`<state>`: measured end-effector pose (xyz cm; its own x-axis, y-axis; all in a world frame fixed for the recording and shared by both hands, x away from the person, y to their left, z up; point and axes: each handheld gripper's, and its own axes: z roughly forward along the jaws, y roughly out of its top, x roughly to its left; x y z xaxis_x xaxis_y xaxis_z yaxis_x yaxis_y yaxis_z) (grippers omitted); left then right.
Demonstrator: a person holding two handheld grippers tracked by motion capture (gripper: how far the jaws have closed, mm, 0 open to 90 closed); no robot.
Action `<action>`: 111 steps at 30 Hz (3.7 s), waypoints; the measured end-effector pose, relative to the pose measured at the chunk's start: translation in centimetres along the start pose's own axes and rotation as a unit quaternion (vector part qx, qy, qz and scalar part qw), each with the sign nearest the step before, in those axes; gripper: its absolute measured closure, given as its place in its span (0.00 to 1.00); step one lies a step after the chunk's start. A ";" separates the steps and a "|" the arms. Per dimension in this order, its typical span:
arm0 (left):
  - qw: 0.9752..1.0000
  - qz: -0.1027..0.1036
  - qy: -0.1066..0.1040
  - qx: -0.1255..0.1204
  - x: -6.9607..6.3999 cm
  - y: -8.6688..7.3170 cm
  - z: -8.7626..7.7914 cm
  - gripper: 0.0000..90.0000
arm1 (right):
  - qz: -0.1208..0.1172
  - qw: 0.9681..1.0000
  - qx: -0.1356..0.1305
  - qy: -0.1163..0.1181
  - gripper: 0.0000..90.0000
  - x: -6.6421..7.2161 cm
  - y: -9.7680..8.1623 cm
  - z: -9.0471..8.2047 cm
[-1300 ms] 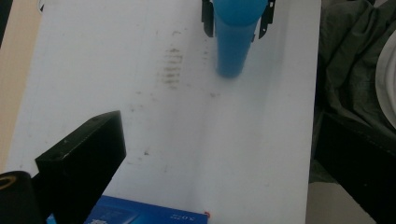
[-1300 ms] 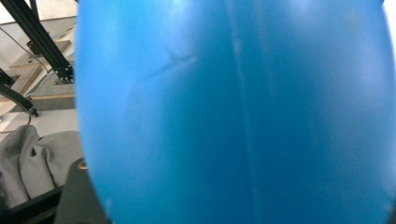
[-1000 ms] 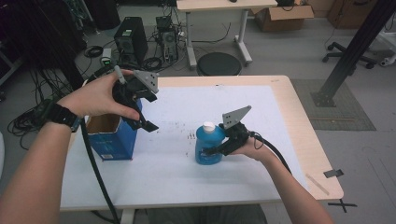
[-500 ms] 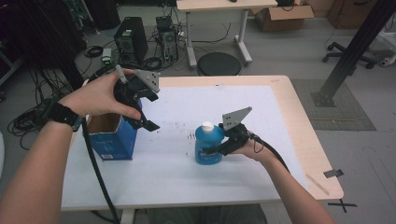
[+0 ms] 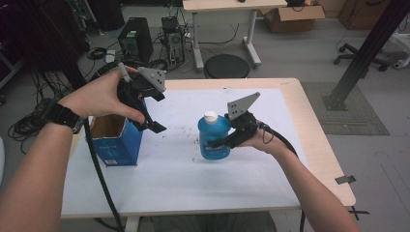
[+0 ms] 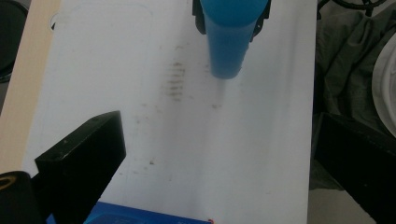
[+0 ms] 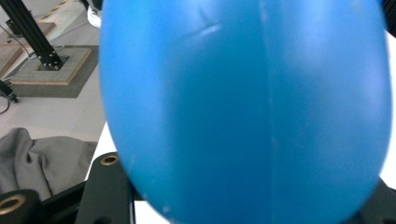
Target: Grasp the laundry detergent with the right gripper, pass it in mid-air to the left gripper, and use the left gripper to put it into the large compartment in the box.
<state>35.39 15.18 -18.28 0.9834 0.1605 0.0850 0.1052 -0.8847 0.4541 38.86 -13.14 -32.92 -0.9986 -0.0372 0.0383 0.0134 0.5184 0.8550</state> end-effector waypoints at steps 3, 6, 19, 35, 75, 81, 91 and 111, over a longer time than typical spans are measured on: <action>1.000 0.001 0.002 -0.005 -0.1 0.3 -0.3 0.04 | -0.009 1.000 0.006 0.006 0.47 -0.1 2.0 -0.3; 1.000 0.002 0.004 -0.006 -0.1 0.5 -0.5 0.04 | -0.013 1.000 0.013 0.007 0.47 -0.1 3.2 -0.1; 1.000 0.017 0.006 -0.009 -0.4 2.1 -1.0 0.04 | -0.026 0.999 0.034 0.020 0.47 -0.1 7.1 1.4; 1.000 0.028 0.007 0.011 -0.7 3.7 -0.6 0.04 | -0.035 0.998 0.048 0.031 0.47 0.1 9.5 3.6; 0.997 0.015 -0.010 0.068 -1.1 5.6 1.4 0.26 | -0.046 0.997 0.052 0.024 0.47 0.7 9.7 3.7; 0.997 0.017 -0.009 0.069 -1.1 5.7 1.5 0.31 | -0.047 0.997 0.053 0.024 0.47 0.8 9.7 3.6; 0.997 0.012 -0.008 0.072 -1.0 5.8 1.5 0.36 | -0.046 0.997 0.055 0.023 0.47 0.7 9.6 3.7; 0.996 0.006 -0.008 0.084 -1.2 6.0 1.7 0.42 | -0.042 0.997 0.062 0.023 0.47 0.6 9.4 3.7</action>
<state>35.10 8.97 -17.18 0.9867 0.1442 0.0749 0.1159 -0.9476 0.2977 38.16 -5.10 -26.77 -0.9924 -0.1231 -0.0042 -0.0795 0.6135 0.7857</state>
